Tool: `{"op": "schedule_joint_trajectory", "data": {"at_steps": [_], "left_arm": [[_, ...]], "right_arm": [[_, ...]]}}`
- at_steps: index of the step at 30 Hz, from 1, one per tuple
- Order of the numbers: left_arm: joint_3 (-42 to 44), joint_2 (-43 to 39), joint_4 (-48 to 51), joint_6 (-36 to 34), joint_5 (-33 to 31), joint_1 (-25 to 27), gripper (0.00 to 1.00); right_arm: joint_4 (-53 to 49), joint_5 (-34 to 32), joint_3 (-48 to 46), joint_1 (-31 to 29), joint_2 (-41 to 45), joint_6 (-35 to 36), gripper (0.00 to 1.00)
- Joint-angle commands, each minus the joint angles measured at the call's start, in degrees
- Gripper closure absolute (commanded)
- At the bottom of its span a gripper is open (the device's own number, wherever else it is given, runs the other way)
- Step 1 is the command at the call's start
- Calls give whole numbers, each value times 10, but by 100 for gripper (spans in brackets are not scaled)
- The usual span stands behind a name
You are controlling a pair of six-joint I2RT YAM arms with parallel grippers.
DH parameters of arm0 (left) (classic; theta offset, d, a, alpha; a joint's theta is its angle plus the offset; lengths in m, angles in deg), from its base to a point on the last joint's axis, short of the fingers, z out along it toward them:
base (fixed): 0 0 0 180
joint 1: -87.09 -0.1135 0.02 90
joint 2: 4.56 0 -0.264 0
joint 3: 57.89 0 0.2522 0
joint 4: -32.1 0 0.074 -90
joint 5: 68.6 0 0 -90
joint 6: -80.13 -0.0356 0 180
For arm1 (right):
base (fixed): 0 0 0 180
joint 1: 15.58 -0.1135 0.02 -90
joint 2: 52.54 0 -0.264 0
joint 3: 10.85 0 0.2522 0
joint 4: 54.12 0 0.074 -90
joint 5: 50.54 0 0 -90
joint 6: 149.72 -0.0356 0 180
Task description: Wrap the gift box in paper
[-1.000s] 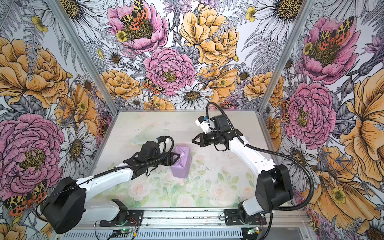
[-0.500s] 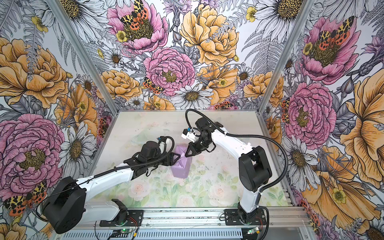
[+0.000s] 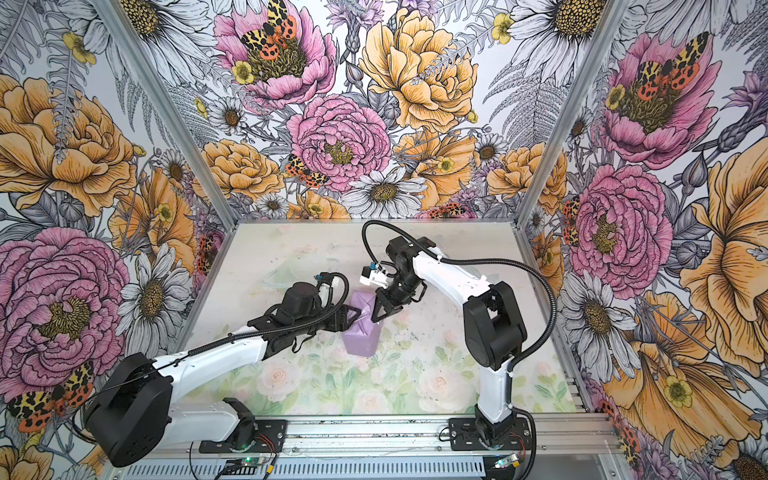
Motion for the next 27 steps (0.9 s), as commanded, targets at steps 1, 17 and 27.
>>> {"op": "schedule_joint_trajectory", "data": {"at_steps": [1, 17, 27], "left_arm": [[9, 18, 74, -27, -21, 4, 28], [4, 21, 63, -33, -13, 4, 28], [5, 19, 62, -35, -10, 3, 28]], "right_arm": [[-15, -15, 22, -3, -16, 1, 100], [-10, -62, 67, 0, -41, -86, 75], [-12, -78, 71, 0, -44, -132, 82]]}}
